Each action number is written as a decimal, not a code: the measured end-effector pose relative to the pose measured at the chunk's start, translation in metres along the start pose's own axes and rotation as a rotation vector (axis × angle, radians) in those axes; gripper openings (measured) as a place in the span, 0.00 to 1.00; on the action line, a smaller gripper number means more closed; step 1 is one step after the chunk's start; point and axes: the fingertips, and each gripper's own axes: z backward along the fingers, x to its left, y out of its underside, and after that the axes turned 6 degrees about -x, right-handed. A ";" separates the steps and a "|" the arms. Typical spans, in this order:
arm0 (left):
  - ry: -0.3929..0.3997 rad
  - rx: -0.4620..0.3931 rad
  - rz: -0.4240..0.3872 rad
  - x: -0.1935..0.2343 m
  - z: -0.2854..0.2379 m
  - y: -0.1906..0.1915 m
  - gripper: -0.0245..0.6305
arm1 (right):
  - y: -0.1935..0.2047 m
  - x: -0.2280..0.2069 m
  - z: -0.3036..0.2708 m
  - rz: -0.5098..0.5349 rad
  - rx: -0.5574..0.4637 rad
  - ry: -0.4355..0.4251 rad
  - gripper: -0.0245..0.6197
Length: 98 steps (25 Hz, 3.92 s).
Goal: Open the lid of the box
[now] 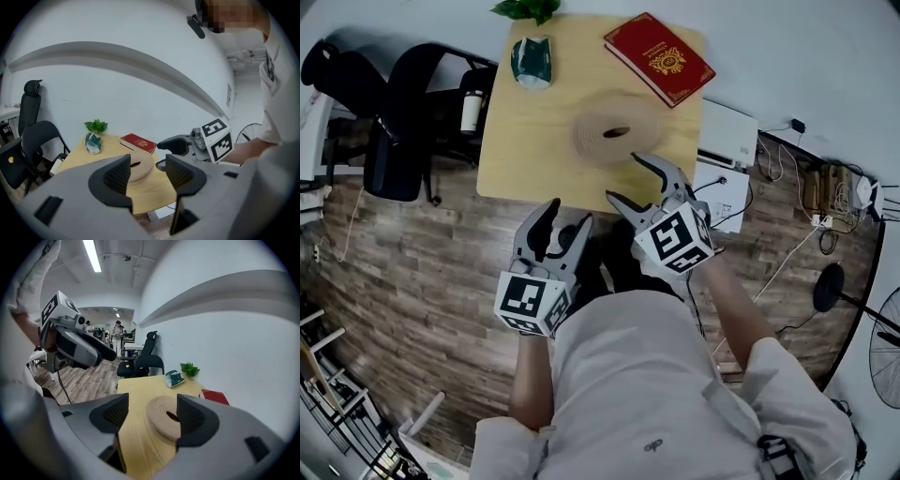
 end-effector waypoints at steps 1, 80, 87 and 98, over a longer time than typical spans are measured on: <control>-0.003 -0.001 0.005 0.002 -0.001 0.001 0.36 | 0.003 0.000 -0.004 0.009 0.008 -0.004 0.51; -0.014 0.028 0.028 0.053 -0.021 0.043 0.36 | 0.135 -0.014 -0.130 0.407 0.433 -0.087 0.41; -0.034 0.022 0.016 0.055 -0.010 0.038 0.36 | 0.133 -0.013 -0.129 0.356 0.446 -0.128 0.42; -0.061 0.025 -0.016 0.052 -0.006 0.035 0.36 | 0.123 -0.014 -0.125 0.270 0.415 -0.179 0.42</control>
